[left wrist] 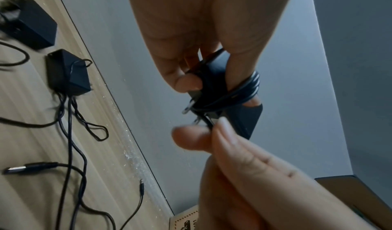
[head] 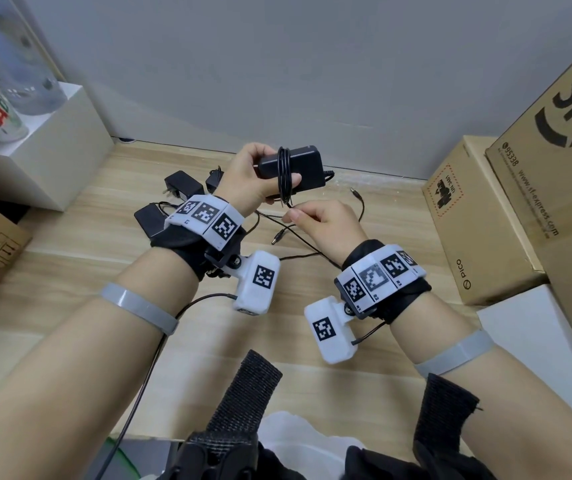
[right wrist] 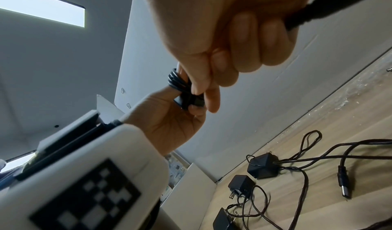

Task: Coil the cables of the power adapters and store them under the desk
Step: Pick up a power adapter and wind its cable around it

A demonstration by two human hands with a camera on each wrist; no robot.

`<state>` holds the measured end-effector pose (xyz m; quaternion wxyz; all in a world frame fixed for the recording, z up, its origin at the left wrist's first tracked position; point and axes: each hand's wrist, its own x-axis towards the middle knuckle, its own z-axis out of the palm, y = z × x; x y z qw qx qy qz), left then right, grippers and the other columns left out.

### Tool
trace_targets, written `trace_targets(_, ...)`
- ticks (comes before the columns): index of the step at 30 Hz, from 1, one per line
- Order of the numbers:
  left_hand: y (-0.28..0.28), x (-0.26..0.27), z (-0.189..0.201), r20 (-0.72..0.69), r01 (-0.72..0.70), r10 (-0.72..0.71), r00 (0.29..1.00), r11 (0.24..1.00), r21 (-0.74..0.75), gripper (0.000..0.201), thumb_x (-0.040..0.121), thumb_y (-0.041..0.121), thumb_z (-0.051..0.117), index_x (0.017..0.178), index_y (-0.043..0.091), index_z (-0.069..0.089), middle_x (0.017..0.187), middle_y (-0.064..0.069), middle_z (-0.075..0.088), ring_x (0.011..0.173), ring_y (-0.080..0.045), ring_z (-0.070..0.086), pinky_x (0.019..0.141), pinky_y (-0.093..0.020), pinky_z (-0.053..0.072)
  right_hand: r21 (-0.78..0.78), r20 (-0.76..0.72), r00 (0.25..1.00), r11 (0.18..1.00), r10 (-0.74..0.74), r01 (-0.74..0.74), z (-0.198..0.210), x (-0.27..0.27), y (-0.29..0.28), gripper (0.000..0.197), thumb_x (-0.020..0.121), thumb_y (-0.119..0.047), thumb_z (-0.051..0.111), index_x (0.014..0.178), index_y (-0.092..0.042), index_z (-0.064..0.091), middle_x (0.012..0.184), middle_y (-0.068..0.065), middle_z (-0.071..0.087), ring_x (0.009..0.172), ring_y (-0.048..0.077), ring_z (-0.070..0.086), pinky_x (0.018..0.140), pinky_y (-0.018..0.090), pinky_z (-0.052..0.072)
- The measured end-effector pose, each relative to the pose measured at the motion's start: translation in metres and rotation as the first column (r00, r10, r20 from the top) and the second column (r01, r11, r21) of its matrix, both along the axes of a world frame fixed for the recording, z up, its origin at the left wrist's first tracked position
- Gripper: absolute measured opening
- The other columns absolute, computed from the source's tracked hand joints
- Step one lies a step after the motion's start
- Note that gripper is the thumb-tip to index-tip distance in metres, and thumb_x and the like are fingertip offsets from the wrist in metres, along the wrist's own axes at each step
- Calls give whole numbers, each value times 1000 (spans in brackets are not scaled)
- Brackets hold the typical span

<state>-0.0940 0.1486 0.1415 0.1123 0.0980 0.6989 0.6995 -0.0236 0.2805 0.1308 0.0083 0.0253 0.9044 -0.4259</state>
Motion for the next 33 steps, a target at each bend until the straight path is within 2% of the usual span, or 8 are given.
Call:
trace_targets(2, -1, -1, -2, 13, -13, 13, 1000, 1000, -6, 37, 76, -1, 70, 82, 23, 42, 82, 4, 52, 61, -8, 55, 52, -23, 46, -30, -31, 999, 999, -29, 28, 2, 1, 0, 24, 90, -31, 54, 71, -25, 66, 64, -13, 64, 67, 3, 56, 69, 28, 44)
trace_targets(4, -3, -2, -3, 40, -25, 25, 999, 1000, 0, 36, 77, 1, 70, 82, 23, 41, 84, 4, 51, 66, -10, 56, 56, -27, 49, -100, -65, 997, 994, -51, 45, 3, 2, 0, 30, 89, -32, 57, 63, -18, 59, 54, -9, 53, 53, 7, 48, 61, 28, 41)
trace_targets(6, -4, -2, -3, 66, -26, 25, 998, 1000, 17, 36, 78, 1, 69, 83, 23, 41, 85, 3, 52, 70, -11, 57, 54, -25, 53, -199, -92, 993, 978, -77, 57, 9, 2, 0, 31, 87, -28, 61, 61, -12, 54, 57, 2, 48, 53, 15, 46, 57, 26, 41)
trace_targets(10, -6, -2, -4, 101, -29, 25, 995, 999, 37, 34, 78, 2, 69, 85, 21, 41, 87, 1, 53, 70, -13, 59, 51, -22, 54, -370, -130, 987, 928, -98, 43, 20, -2, 2, 30, 81, -16, 66, 57, -20, 50, 74, -4, 51, 61, 17, 50, 57, 24, 40)
trace_targets(15, -3, -2, -3, 131, -33, 26, 991, 998, 46, 33, 79, 4, 69, 86, 20, 41, 85, -1, 54, 66, -14, 59, 56, -27, 55, -725, -8, 1000, 689, -20, 8, 26, -2, 3, 7, 73, -14, 58, 67, -10, 56, 89, -3, 70, 57, 10, 61, 52, 19, 45)
trace_targets(22, -3, -2, -2, 141, -28, 22, 990, 999, 38, 33, 78, 7, 70, 86, 21, 42, 82, 3, 55, 58, -7, 60, 55, -27, 54, -873, 18, 1000, 486, -25, 28, 29, -3, 7, 8, 77, -10, 60, 84, -9, 63, 77, 2, 72, 66, 13, 66, 58, 21, 53)
trace_targets(27, -2, -2, -3, 171, -33, 25, 985, 999, 44, 32, 79, 8, 70, 94, 16, 43, 87, -2, 57, 70, -15, 63, 58, -27, 56, -801, -73, 989, 599, -132, 21, 29, -5, 7, 15, 89, 1, 52, 81, -11, 52, 64, 0, 68, 49, 9, 57, 46, 18, 45)
trace_targets(33, 0, 0, -4, 238, -76, 42, 970, 988, 134, 40, 77, 2, 71, 104, 7, 41, 97, -9, 57, 79, -21, 63, 59, -34, 59, -750, -147, 975, 661, -165, -1, 34, -10, 7, 15, 95, -5, 45, 86, -16, 42, 54, 0, 63, 39, 8, 48, 41, 19, 37)
